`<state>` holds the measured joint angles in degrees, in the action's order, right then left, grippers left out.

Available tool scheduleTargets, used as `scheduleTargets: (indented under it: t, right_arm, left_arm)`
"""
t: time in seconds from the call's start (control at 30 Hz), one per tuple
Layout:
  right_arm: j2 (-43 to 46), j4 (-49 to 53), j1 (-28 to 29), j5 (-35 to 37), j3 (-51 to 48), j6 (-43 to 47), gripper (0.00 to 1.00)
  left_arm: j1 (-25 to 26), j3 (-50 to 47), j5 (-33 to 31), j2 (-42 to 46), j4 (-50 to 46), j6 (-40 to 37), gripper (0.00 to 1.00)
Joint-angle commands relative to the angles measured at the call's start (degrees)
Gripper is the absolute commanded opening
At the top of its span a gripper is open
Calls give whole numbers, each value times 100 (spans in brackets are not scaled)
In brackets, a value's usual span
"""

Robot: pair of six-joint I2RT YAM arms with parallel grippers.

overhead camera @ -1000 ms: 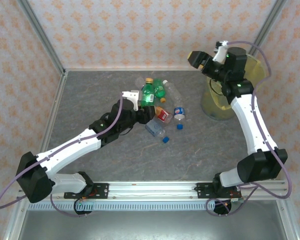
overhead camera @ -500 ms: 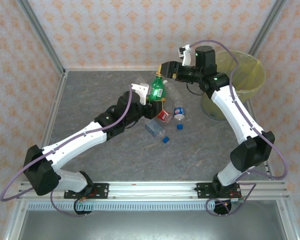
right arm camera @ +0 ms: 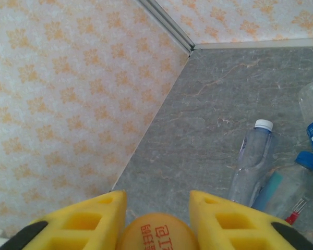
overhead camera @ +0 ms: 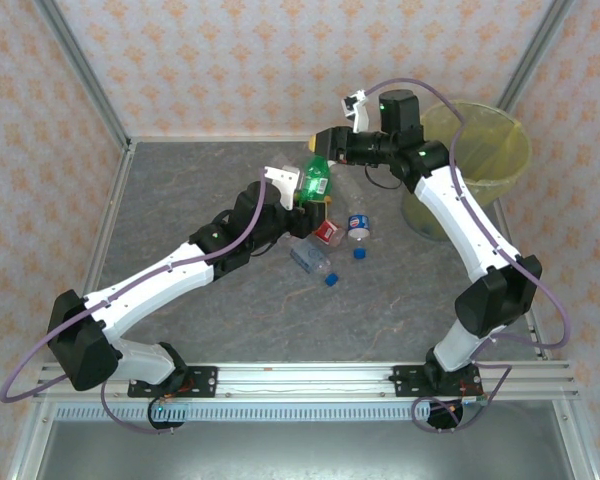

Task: Put the plastic bottles in the bin

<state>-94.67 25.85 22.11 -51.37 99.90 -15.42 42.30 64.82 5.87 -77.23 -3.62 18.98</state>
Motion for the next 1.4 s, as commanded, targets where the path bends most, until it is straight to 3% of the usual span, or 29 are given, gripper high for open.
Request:
scheduleTargets:
  t: [0.0,0.07,0.17,0.27,0.3,0.47,0.6,0.87,1.1,1.37]
  right_arm:
    - [-10,96,26,-130,186,35,24]
    - [18,72,24,-61,191,16,24]
    - [97,-28,5,123,181,-57,23]
    - [199,-160,-123,225,197,-201,23]
    - [239,-199,-188,257,208,-247,23]
    - [464,-362,-686,517,246,-532,21]
    - [720,-545,-1275,820,202,-828,19]
    - [1297,-656,-2437,2221,-119,-1189,21]
    - [1748,-564,-2840,4330,-337,-1073,22]
    - [2108,-733,-2857,5933,-781,-612,22]
  left_arm:
    - [33,151,57,-9,55,-4,46]
    - [41,146,16,8,41,4,48]
    - [38,138,-80,64,7,16,65]
    - [39,81,-211,171,32,42,76]
    - [41,52,-263,215,53,47,84]
    - [32,-111,-504,469,177,123,99]
    - [29,-213,-676,624,253,135,99]
    - [-12,-487,-817,846,405,237,99]
    - [-30,-700,-833,962,515,324,99]
    - [-59,-919,-833,1092,632,403,99]
